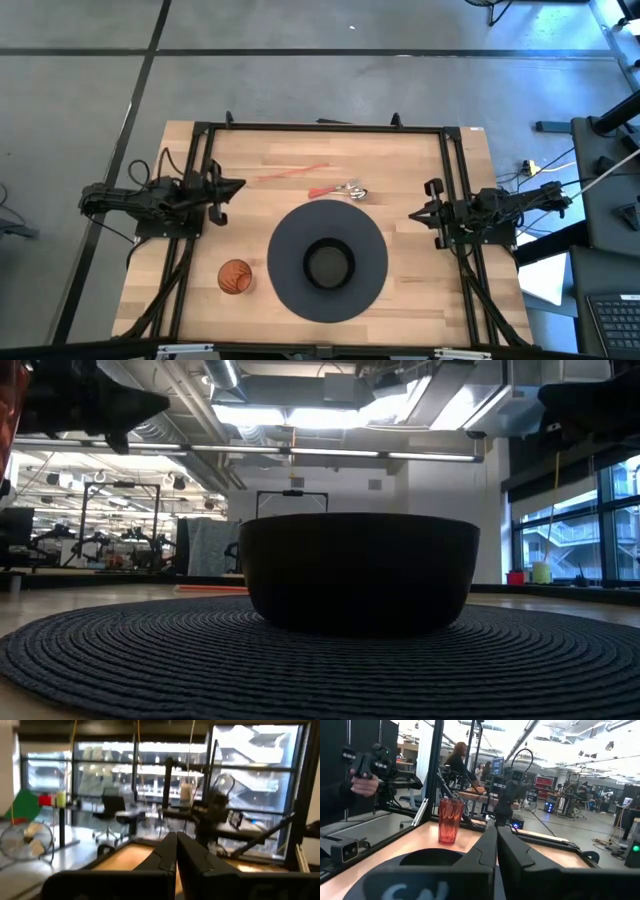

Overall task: Pick & Place Utensil
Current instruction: Put the red cup on the blue mat to the top right of the black bowl

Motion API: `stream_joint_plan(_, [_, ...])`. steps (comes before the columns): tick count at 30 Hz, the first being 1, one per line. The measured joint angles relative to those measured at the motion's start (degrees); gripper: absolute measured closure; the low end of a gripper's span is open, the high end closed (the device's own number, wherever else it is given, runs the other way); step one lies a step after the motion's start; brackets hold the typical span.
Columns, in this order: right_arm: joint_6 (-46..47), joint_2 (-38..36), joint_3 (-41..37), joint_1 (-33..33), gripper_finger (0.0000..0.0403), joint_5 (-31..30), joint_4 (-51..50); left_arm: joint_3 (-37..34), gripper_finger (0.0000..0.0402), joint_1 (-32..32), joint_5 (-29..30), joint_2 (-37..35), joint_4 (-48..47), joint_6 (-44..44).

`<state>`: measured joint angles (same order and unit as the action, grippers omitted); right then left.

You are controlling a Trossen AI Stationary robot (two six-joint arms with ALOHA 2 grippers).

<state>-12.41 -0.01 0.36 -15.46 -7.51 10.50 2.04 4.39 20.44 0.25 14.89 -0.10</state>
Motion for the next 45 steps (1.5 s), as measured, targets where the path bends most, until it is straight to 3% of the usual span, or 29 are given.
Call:
stream_joint_plan(6, [-1.5, 0.0, 0.0, 0.0, 0.0383, -0.4, 0.1, 0.0, 0.0398, 0.0, 2.6, 0.8, 10.8, 0.9])
stream_joint_plan(10, [-1.9, 0.0, 0.0, 0.0, 0.0382, -0.7, 1.9, 0.9, 0.0398, 0.0, 6.2, 4.4, 10.7, 0.2])
stream_joint_plan(17, [-3.4, 0.0, 0.0, 0.0, 0.0382, -5.4, 3.7, 5.2, 0.0398, 0.0, 7.0, 14.9, 10.9, 2.5])
stream_joint_plan(26, [-4.7, 0.0, 0.0, 0.0, 0.0382, -8.1, 5.1, 2.5, 0.0398, 0.2, 4.5, 24.1, 20.1, 2.3])
stream_joint_plan(39, [-4.3, 0.0, 0.0, 0.0, 0.0382, -8.9, 4.4, 1.9, 0.0398, 3.0, 0.2, 25.4, 21.0, 3.3])
stream_joint_plan(42, [-3.1, 0.0, 0.0, 0.0, 0.0382, -8.8, 4.1, 5.7, 0.0398, 6.4, -7.9, 25.5, 21.8, 4.1])
stream_joint_plan(45, [-2.9, 0.0, 0.0, 0.0, 0.0382, -8.8, 3.5, 13.1, 0.0398, 11.9, -2.5, 27.2, 15.6, 6.4])
